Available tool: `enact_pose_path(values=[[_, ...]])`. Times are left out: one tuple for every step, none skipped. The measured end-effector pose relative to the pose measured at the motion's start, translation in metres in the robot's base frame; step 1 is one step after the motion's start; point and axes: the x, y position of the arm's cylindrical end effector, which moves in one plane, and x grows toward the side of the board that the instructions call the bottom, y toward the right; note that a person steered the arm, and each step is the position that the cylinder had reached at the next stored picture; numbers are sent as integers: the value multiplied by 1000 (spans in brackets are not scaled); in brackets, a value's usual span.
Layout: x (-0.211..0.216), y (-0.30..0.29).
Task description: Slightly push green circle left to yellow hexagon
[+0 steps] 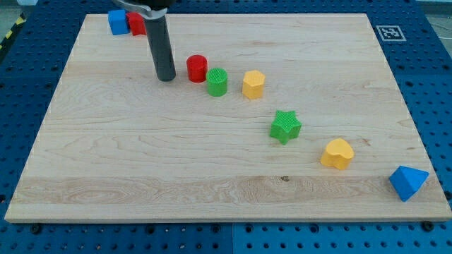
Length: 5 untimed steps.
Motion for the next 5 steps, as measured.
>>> enact_pose_path(values=[[0, 41], [-14, 73], [-15, 73], [-10, 85], [-36, 108]])
